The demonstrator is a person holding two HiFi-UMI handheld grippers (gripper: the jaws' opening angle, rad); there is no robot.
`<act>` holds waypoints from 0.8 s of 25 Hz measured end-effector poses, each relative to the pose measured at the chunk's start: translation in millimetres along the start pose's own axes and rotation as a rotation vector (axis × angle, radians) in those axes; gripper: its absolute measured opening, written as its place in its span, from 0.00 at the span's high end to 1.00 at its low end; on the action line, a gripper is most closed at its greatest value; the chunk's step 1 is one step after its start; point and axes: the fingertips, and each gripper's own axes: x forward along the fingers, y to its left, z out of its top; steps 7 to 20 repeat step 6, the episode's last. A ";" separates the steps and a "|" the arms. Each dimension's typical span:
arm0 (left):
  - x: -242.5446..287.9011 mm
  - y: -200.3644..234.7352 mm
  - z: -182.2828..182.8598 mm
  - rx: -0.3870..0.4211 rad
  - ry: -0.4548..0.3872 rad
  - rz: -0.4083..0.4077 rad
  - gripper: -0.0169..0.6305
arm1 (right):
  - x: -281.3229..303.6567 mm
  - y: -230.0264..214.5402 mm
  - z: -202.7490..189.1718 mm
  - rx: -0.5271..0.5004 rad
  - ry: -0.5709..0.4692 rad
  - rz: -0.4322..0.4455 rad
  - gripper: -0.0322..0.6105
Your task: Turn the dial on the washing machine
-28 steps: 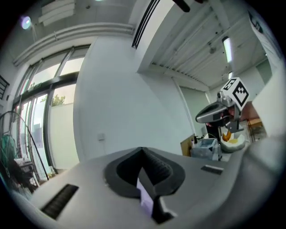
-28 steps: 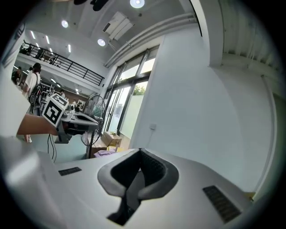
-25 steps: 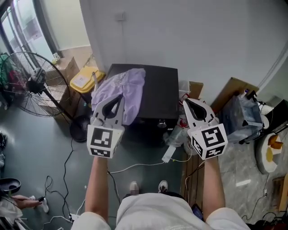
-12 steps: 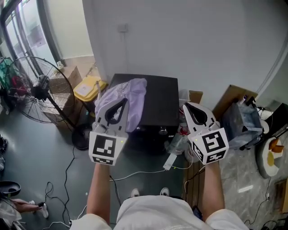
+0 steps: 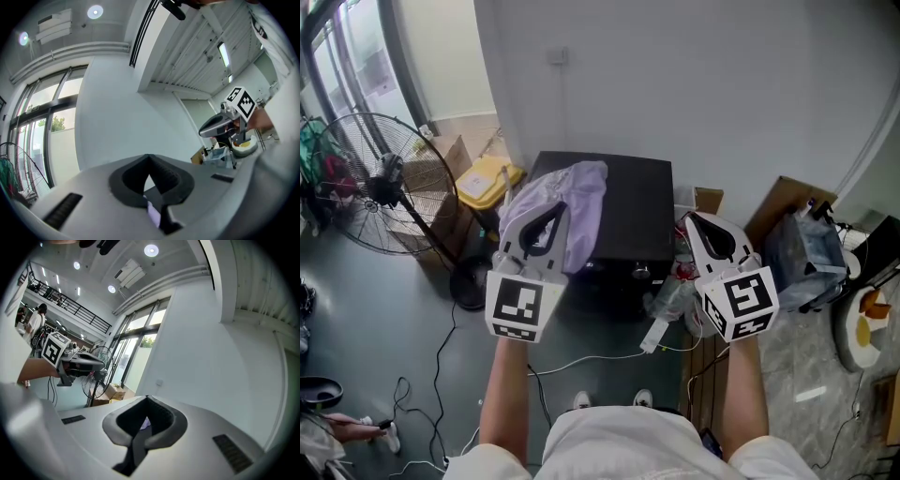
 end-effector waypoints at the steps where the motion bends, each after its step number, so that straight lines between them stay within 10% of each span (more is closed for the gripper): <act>1: 0.1 0.4 -0.2 0.000 0.000 0.000 0.95 | 0.2 -0.1 0.1 0.000 0.000 -0.001 0.93; 20: -0.5 4.0 -1.9 -0.003 -0.002 0.005 0.95 | 2.6 -0.3 1.2 -0.002 -0.004 -0.004 0.93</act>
